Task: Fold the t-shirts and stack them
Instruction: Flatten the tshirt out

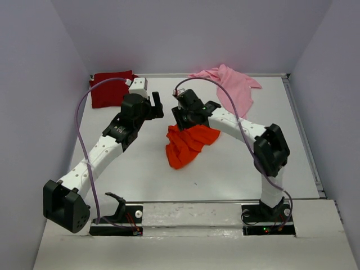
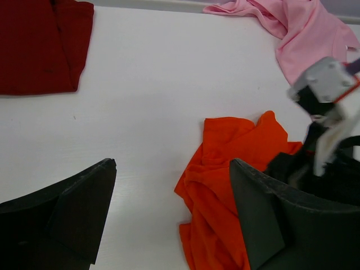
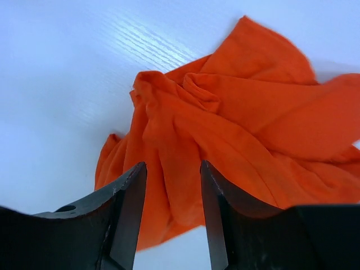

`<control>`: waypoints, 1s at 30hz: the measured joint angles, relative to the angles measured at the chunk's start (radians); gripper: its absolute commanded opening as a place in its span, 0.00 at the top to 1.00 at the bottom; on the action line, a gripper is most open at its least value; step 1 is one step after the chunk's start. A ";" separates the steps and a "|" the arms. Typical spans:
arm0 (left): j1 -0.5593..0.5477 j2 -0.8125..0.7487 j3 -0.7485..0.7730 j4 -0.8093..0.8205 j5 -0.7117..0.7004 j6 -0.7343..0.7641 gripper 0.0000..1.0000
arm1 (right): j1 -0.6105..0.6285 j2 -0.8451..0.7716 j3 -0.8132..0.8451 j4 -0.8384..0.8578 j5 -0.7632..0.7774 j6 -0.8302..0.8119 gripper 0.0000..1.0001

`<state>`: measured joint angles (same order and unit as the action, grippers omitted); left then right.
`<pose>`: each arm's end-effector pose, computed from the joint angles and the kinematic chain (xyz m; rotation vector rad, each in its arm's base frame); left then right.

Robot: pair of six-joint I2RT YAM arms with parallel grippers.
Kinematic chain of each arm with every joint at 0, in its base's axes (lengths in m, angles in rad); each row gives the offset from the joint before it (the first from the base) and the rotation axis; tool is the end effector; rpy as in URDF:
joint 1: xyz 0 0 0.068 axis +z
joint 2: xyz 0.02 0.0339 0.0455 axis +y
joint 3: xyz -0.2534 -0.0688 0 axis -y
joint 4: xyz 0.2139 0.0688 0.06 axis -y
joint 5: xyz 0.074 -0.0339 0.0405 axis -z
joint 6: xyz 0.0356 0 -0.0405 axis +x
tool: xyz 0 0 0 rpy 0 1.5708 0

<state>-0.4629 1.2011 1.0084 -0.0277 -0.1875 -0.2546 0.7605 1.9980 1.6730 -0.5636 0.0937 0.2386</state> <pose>0.2322 -0.1085 0.3439 0.0522 1.7998 -0.3467 0.3036 0.2842 0.2477 -0.6002 2.4076 0.3198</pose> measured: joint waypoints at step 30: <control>0.007 0.000 0.000 0.000 0.023 -0.001 0.09 | 0.013 -0.293 -0.645 0.138 0.081 0.091 0.52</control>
<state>-0.4561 1.2011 1.0084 -0.0277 -0.1646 -0.2558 0.7738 1.7046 1.0275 -0.4252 0.1749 0.3294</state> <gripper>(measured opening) 0.909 0.477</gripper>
